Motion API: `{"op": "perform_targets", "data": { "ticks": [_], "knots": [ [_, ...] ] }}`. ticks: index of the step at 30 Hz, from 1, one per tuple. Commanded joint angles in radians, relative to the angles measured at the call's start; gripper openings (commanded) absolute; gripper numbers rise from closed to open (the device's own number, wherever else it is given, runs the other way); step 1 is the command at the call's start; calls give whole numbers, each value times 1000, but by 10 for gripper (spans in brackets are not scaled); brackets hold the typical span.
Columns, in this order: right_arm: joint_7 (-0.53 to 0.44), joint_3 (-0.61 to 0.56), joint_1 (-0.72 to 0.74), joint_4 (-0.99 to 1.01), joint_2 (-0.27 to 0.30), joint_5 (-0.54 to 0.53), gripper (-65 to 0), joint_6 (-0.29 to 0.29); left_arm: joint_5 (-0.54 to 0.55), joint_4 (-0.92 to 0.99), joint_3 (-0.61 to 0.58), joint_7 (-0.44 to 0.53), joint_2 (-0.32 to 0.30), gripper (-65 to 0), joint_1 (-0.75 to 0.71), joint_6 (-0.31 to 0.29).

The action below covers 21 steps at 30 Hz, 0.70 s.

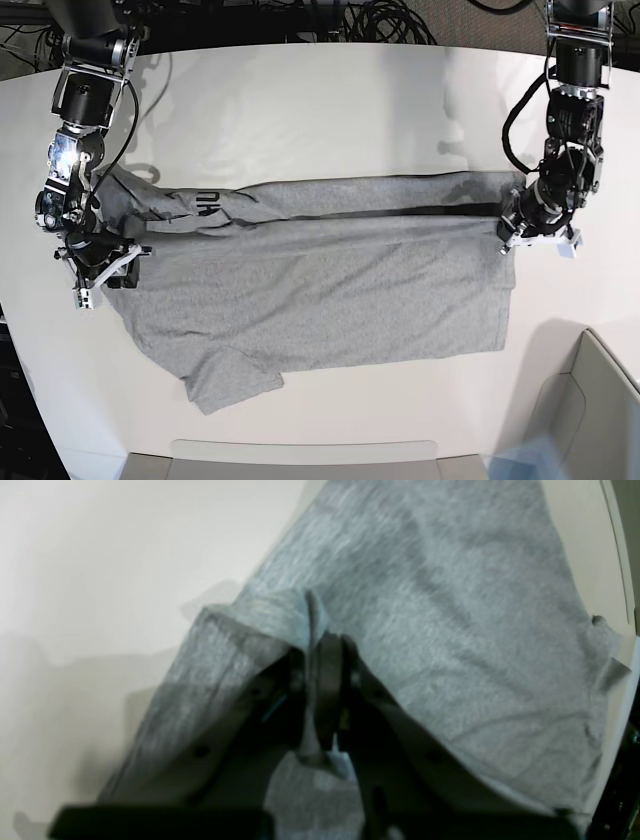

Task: Fold the T-shirt properly
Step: 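Hold the folded shoulder edge with both grippers and adjust grip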

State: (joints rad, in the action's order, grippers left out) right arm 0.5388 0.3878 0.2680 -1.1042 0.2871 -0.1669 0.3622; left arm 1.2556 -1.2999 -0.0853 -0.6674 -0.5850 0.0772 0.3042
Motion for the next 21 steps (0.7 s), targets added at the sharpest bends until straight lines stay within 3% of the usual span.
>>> {"op": "perform_targets", "data": {
  "ticks": [1,3,10,13,15,21],
  "knots": [
    [-24,6,24,-32,16,-13,-445,-5,2,-17,11,19,-22,-479,19,2],
    [-24,6,24,-49,16,-15,-418,-5,6,-17,11,19,-22,-452,14,2],
    [-16,7,7,-113,18,-15,-415,-5,9,-97,20,18,-22,-463,-26,3],
    [-16,7,-5,-113,16,-15,-413,-5,9,-120,19,18,-22,-434,-30,3],
    [-16,7,-6,-112,16,-15,-413,-4,6,-128,17,-5,-22,-407,-30,3],
    [-16,7,-19,-112,16,-15,-413,-4,3,-122,20,-51,-22,-405,-23,3]
  ]
}}
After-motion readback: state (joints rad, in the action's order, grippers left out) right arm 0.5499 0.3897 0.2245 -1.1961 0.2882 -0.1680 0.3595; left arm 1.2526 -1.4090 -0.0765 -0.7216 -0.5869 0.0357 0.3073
